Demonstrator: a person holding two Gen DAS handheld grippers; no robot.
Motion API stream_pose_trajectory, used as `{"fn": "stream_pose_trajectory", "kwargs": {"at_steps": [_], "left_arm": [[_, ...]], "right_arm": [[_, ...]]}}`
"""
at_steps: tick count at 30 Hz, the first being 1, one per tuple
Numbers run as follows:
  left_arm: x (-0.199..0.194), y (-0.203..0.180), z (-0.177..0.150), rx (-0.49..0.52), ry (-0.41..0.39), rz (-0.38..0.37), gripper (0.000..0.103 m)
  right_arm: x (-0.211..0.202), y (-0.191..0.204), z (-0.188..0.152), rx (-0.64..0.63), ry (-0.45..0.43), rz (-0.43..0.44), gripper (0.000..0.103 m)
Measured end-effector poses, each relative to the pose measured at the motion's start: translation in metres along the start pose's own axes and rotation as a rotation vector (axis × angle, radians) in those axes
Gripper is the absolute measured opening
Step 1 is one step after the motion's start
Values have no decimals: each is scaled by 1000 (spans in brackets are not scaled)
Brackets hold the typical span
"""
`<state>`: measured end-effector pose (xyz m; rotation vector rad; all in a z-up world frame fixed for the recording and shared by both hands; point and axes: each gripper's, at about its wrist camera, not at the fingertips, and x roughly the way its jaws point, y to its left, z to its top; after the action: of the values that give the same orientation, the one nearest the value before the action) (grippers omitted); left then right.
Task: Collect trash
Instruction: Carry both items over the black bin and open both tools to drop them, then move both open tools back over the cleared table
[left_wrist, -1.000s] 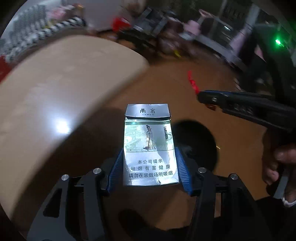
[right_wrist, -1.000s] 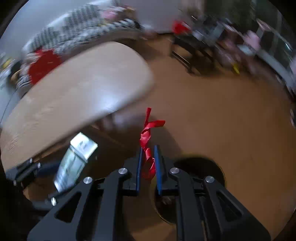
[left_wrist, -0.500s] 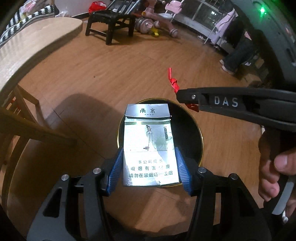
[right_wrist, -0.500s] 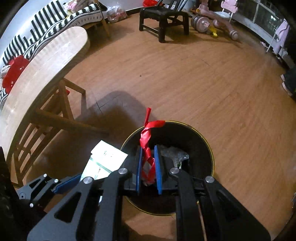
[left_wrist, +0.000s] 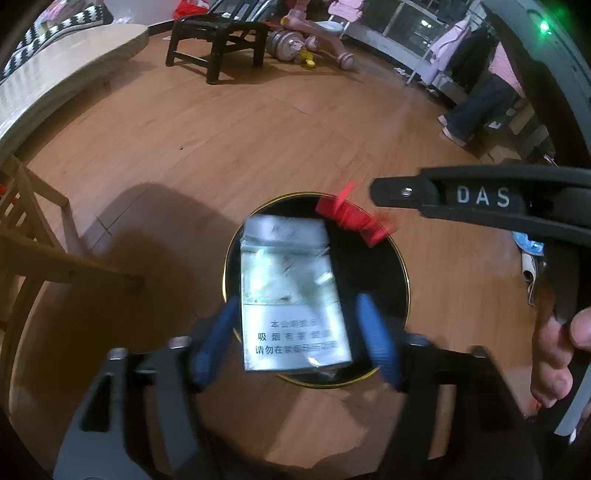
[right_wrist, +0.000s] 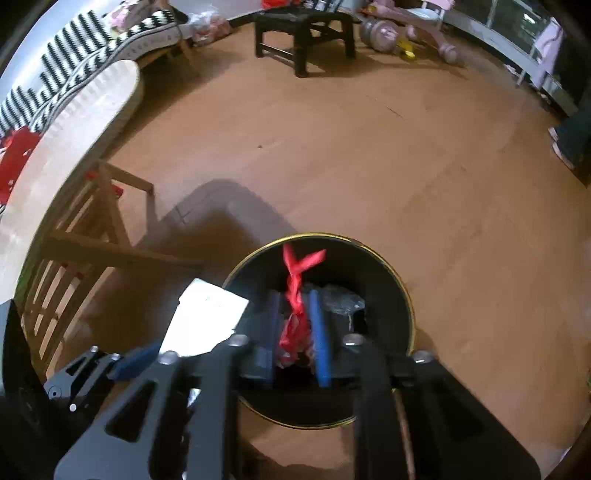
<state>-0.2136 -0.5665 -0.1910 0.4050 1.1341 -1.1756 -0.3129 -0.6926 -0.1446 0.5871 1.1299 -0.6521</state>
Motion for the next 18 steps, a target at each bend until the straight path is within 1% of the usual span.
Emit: {"fn": "stream_pose_trajectory", "kwargs": {"at_steps": [1,2,5,8,9,10,12,13,15,17,18], "left_arm": [[-1,0,-1,2,-7,-5,80],[-1,0,0,4,-9,-4,80],[-5,2,0,8,-8,-15,82],[-22,10,3,7,-21,-13,85],[-33,15,4,7,-36,-5,88],[-51,24,5,5,-71,7,91],[-83,42,5,-5,-146,52,92],[-96,52,4,-15,-172,75,93],[-137,85,1,-70,-227,117,94],[-175,118,-7,-137,-274,153,96],[-196,136,-12,-167,-298,189,96]], "right_arm": [[-2,-2,1,8,-15,-3,69],[-6,-2,1,14,-34,-1,72],[-13,0,2,30,-51,15,72],[-21,14,7,14,-83,17,73],[-26,21,9,7,-104,25,76],[-33,29,11,-2,-131,33,79],[-53,58,17,-39,-209,37,89],[-61,68,19,-52,-238,47,90],[-82,99,24,-82,-316,94,94],[-100,141,26,-123,-377,146,95],[-107,159,27,-143,-397,172,96]]}}
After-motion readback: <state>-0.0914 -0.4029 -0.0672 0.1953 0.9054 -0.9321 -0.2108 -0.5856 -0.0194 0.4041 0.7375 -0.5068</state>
